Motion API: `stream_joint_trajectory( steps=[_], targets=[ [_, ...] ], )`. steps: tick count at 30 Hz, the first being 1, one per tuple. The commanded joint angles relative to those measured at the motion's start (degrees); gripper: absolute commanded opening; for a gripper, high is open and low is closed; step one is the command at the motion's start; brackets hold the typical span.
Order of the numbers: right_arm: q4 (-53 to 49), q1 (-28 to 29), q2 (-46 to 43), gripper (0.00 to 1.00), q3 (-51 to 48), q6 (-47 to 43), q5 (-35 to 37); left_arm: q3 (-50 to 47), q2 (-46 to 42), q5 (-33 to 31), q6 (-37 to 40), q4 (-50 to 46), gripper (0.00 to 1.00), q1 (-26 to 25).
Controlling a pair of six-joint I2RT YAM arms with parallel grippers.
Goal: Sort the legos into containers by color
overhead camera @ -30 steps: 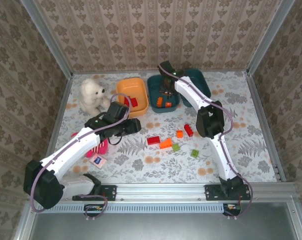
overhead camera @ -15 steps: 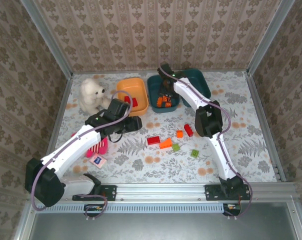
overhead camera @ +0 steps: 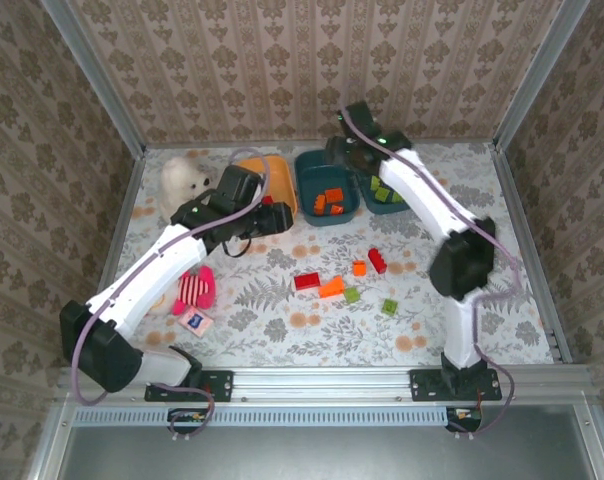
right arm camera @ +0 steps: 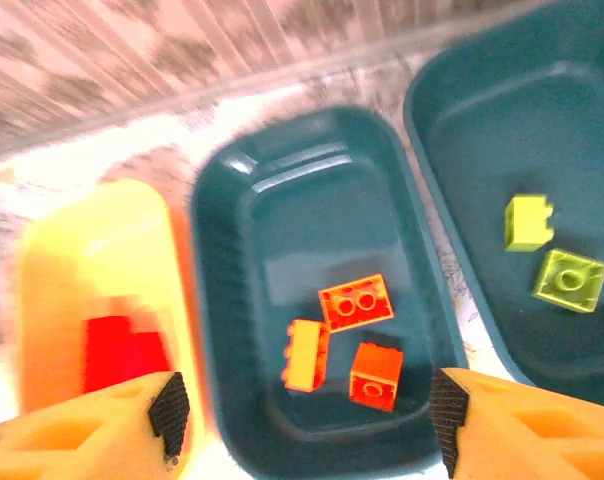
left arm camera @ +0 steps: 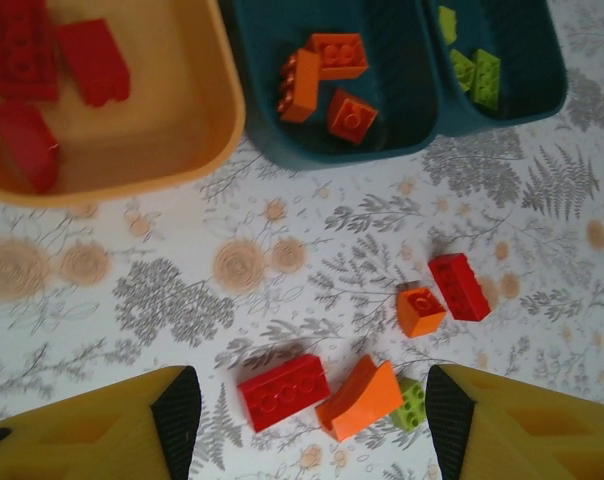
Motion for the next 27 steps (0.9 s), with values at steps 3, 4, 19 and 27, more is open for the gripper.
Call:
stream_joint_trajectory(
  steps=[3,4,19,27],
  targets=[
    [11.41,-0.14,-21.31,0.67,-23.26,-3.06,-2.95,2.64,6.09,2.85,1.34,-1.28,0.64,-2.09],
    [12.19,-0.12,-25.15,0.68,-28.09,-3.25,-4.31,2.66,7.35,3.09,1.12,-1.3,0.64,-2.68],
    [3.1,1.39,-59.82,0.92,-66.14,-1.35,-22.58,8.28,27.5,-3.53,-13.45,-15.66,1.0,-10.44],
    [1.33,1.39,-60.5,0.93,-65.69,-3.17,-22.19,10.19,33.07,-1.67,-15.42,-15.01,0.99,-11.21]
  ],
)
